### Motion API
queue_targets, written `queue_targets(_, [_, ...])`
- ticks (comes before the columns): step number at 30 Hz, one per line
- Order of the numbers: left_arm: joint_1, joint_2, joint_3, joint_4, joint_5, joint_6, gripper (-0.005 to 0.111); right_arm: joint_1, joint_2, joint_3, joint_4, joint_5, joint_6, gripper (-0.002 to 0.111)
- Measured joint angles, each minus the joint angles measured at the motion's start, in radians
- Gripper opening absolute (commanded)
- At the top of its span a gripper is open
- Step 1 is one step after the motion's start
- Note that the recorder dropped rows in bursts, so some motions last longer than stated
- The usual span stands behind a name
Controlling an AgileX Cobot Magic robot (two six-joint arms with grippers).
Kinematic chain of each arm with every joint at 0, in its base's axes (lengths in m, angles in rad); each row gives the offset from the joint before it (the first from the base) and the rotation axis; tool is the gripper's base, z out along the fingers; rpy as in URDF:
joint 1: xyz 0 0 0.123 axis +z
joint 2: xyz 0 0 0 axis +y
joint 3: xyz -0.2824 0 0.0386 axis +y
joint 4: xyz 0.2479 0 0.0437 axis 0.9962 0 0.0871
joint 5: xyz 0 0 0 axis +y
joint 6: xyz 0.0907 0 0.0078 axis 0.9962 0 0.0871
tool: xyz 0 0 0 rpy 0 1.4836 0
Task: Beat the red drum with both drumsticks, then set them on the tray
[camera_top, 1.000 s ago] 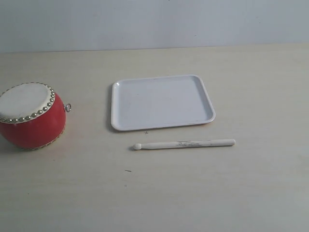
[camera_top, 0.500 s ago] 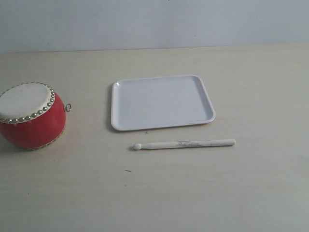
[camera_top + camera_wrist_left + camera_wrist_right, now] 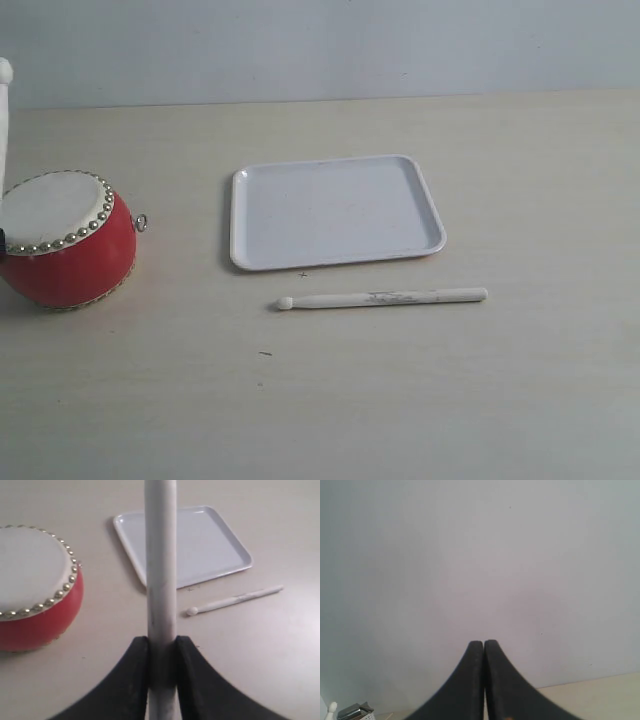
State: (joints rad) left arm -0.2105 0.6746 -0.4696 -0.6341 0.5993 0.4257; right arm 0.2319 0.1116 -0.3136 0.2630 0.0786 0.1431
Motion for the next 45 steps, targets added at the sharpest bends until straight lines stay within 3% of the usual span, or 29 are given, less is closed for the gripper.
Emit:
queue_targets(14, [0.0,0.0,0.053,-0.427,-0.004,0.571,0.0,0.0,0.002,0.0,-0.004,0.004,-0.041,0.0])
queue_targets(24, [0.0,0.0,0.053,-0.518,-0.004,0.662,0.0,0.0,0.259,-0.064,0.02,0.071,-0.131,0.0])
queue_targets(27, [0.0,0.0,0.053,-0.563,-0.004,0.703,0.0,0.0,0.39,-0.156,0.148,0.18,-0.299,0.0])
queue_targets(32, [0.0,0.0,0.055,-0.593,-0.004,0.741,0.0,0.0,0.632,-0.311,0.653,0.458,-0.885,0.0])
queue_targets(35, [0.0,0.0,0.062,-0.599,-0.004,0.745,0.0,0.0,0.778,-0.373,0.837,0.619,-1.141,0.0])
queue_targets(39, [0.0,0.0,0.072,-0.599,-0.004,0.745,0.0,0.0,0.977,-0.443,0.859,0.653,-1.23,0.0])
queue_targets(45, [0.0,0.0,0.074,-0.599,-0.004,0.745,0.0,0.0,1.227,-0.502,0.846,0.514,-1.257,0.0])
